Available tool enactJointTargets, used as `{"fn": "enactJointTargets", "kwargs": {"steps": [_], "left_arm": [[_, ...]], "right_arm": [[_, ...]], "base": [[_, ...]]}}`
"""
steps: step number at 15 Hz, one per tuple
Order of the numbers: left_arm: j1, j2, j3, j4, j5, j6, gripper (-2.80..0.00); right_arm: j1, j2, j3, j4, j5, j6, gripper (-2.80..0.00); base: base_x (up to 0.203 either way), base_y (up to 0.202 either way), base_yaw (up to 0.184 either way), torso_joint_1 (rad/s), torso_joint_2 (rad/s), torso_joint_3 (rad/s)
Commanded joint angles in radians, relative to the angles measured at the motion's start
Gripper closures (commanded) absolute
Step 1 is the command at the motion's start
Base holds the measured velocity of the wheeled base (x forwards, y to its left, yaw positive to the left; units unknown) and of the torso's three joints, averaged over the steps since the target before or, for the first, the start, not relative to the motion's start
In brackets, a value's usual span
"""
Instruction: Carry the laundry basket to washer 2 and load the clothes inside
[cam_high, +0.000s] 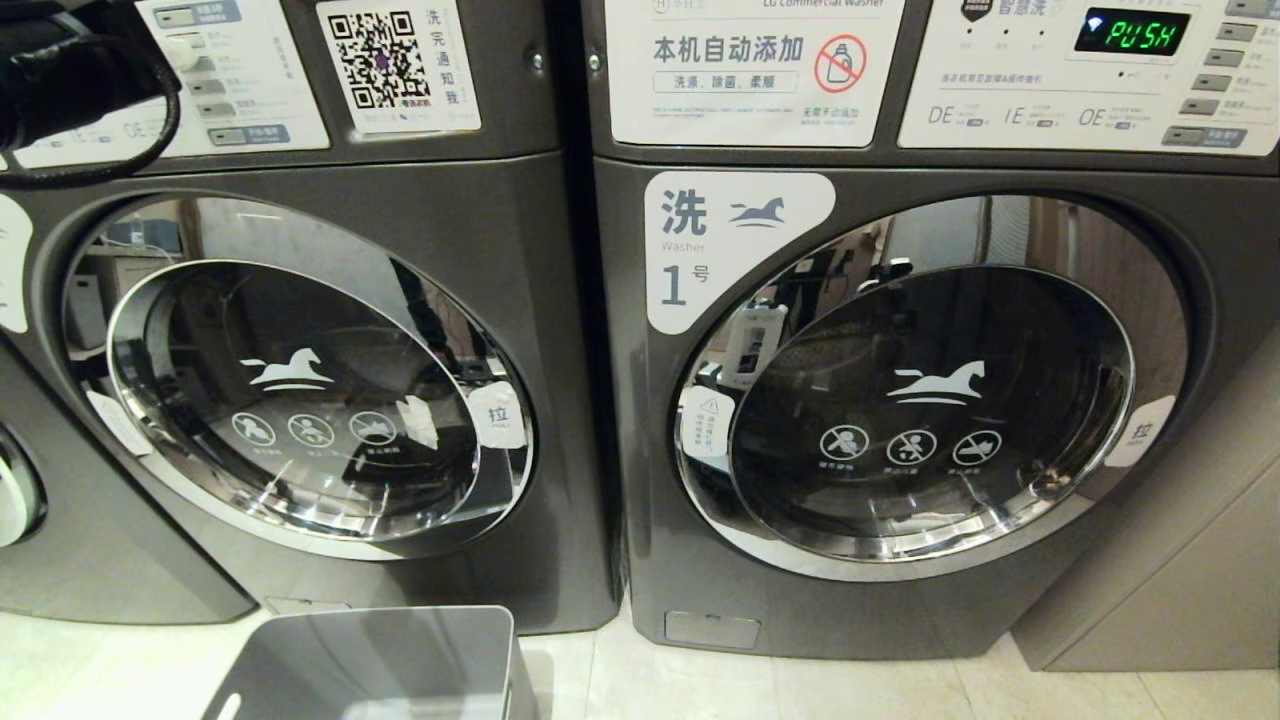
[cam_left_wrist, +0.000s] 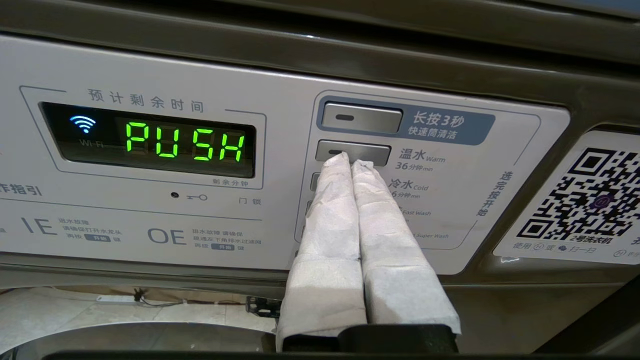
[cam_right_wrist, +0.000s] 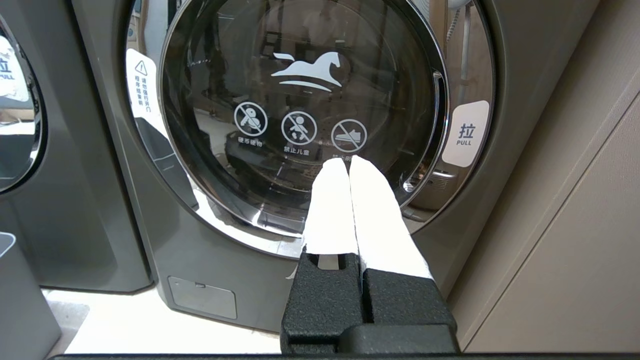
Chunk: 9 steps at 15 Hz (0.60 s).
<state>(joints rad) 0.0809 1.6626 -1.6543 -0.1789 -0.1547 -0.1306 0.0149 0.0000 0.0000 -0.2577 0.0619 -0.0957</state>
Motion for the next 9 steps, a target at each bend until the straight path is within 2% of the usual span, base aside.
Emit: {"fn": "enactJointTargets", "kwargs": {"steps": [1, 9], "left_arm": [[0.000, 0.009, 0.001, 0.004, 0.000, 0.000, 0.00], [0.000, 0.003, 0.011, 0.006, 0.003, 0.000, 0.00]], "right_arm": [[0.000, 0.002, 0.040, -0.002, 0.001, -0.001, 0.00], [0.000, 0.002, 0.040, -0.002, 0.001, -0.001, 0.00]], "base": [[0.000, 0.000, 0.000, 0.000, 0.00, 0.000], [0.000, 0.000, 0.000, 0.000, 0.00, 0.000]]}}
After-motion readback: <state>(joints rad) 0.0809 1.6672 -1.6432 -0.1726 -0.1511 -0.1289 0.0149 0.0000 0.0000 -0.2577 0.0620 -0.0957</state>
